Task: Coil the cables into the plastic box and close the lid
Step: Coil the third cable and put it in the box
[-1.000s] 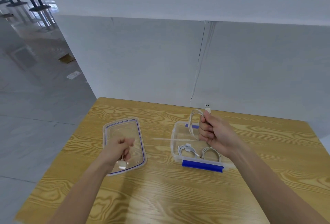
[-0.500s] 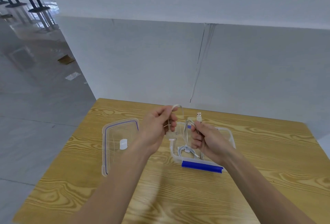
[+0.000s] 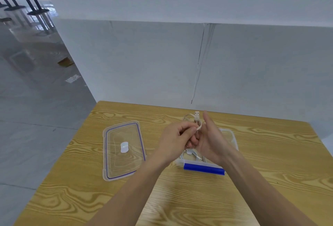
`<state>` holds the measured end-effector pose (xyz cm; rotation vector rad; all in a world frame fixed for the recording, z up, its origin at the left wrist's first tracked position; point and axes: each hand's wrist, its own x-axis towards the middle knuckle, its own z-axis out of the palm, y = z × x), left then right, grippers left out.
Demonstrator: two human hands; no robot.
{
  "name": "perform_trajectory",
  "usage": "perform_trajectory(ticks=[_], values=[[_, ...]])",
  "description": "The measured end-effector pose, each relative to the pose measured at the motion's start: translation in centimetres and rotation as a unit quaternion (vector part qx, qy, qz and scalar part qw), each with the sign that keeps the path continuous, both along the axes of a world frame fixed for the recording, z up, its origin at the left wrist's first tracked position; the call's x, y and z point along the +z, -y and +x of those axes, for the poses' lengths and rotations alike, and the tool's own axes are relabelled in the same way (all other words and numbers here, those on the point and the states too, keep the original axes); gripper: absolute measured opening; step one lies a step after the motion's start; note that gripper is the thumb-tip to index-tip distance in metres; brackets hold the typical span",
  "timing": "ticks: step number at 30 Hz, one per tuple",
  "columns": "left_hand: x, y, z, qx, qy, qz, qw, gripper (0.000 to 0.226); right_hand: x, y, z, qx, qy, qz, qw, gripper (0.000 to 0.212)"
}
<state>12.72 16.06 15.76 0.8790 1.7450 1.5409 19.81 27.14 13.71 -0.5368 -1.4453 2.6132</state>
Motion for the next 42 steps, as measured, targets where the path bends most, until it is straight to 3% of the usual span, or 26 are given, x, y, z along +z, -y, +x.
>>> perform_trajectory(ticks=[8, 12, 15, 20, 22, 26, 33, 38, 42], values=[[-0.6, 0.4, 0.1, -0.034, -0.143, -0.062, 0.987, 0.018, 0.1, 0.1, 0.2, 0.003, -0.003, 0.06, 0.998, 0.048], [-1.0, 1.1, 0.5, -0.01, -0.055, -0.05, 0.997, 0.009, -0.2, -0.5, 0.5, -0.018, -0.011, 0.012, 1.0, 0.032], [-1.4, 1.7, 1.3, 0.057, 0.012, -0.04, 0.998, 0.007, -0.2, -1.3, 0.6, -0.048, -0.009, -0.023, 0.999, 0.022], [-1.8, 1.5, 0.4, 0.242, -0.08, -0.086, 0.963, 0.037, 0.7, -1.6, 0.5, -0.017, -0.036, -0.038, 0.999, 0.022], [-1.4, 1.2, -0.9, 0.201, -0.039, -0.086, 0.975, 0.05, 0.8, -1.7, 0.3, -0.004, -0.043, -0.042, 0.998, 0.024], [-0.7, 0.3, -2.4, 0.084, 0.072, -0.025, 0.994, 0.029, 0.9, -1.7, -0.2, 0.005, -0.037, -0.05, 0.998, 0.03], [-0.8, -1.2, -2.7, 0.11, 0.32, 0.088, 0.937, 0.014, 0.8, -1.5, -0.3, -0.001, -0.03, -0.053, 0.998, 0.036], [-1.4, -2.0, -3.0, 0.161, 0.375, 0.1, 0.907, 0.021, 0.4, -1.1, 0.2, 0.028, -0.052, -0.104, 0.993, 0.025], [-1.7, -1.8, -3.1, 0.153, 0.377, 0.099, 0.908, 0.022, 0.4, -1.2, 0.1, 0.017, -0.044, -0.116, 0.992, 0.022]])
